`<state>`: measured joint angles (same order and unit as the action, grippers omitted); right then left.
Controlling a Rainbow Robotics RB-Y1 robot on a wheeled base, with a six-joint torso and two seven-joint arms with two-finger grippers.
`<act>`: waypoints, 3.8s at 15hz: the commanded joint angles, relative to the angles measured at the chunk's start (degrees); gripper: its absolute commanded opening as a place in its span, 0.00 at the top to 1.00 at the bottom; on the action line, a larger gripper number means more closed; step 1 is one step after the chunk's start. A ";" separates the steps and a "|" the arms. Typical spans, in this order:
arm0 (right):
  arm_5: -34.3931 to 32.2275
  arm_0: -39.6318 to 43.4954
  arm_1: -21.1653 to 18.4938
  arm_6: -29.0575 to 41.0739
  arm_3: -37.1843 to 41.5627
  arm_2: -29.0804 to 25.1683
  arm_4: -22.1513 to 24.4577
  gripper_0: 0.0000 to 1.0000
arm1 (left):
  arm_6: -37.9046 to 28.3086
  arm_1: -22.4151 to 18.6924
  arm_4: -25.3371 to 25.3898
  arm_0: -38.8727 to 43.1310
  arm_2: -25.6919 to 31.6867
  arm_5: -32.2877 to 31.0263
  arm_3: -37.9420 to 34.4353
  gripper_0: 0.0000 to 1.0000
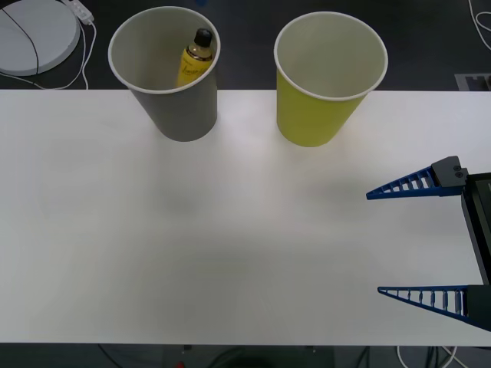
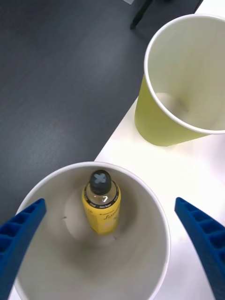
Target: Put the can into the green bin and the plastic bottle into the gray bin
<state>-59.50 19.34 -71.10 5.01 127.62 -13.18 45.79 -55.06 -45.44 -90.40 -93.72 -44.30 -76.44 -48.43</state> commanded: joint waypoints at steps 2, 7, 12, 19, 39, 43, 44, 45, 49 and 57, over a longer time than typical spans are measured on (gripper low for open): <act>0.00 0.00 0.00 0.00 0.00 0.00 0.00 0.00 | 0.30 0.00 -0.04 0.03 0.00 -0.12 -0.08 0.00; 0.00 0.00 0.00 0.00 0.00 0.00 0.00 0.00 | 0.65 -1.23 -0.04 0.12 -0.26 -0.91 -1.31 0.00; 0.00 0.00 0.00 0.00 0.00 0.00 0.00 0.00 | 0.57 -5.72 4.09 0.12 -4.57 -0.91 -6.41 0.00; 0.00 0.00 0.00 0.00 0.00 0.00 0.00 0.00 | -0.66 -17.14 10.16 7.59 -5.62 2.78 -23.55 0.00; 0.00 0.00 0.00 0.00 0.00 0.00 0.00 0.00 | 14.37 -34.90 26.59 21.03 -5.45 9.11 -36.38 0.00; 0.00 0.00 0.00 0.00 0.00 0.00 0.00 0.00 | 14.63 -34.98 27.12 21.91 -5.18 9.20 -37.00 0.00; 0.00 0.00 0.00 0.00 0.00 0.00 0.00 0.00 | 14.89 -35.07 27.12 23.32 -3.51 9.29 -37.52 0.00; 0.00 0.00 0.00 0.00 0.00 0.00 0.00 0.00 | 14.81 -34.72 26.59 26.48 0.18 9.46 -38.49 0.00; 0.00 0.00 0.00 0.00 0.00 0.00 0.00 0.00 | 13.22 -29.80 16.57 45.91 21.71 9.64 -46.31 0.00; 0.00 0.00 0.00 0.00 0.00 0.00 0.00 0.00 | 18.06 -25.84 8.05 74.82 46.32 9.46 -63.89 0.00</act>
<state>-59.50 19.34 -71.10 5.01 127.62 -13.18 45.79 -38.35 -71.81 -82.69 -21.13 0.26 -66.87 -111.47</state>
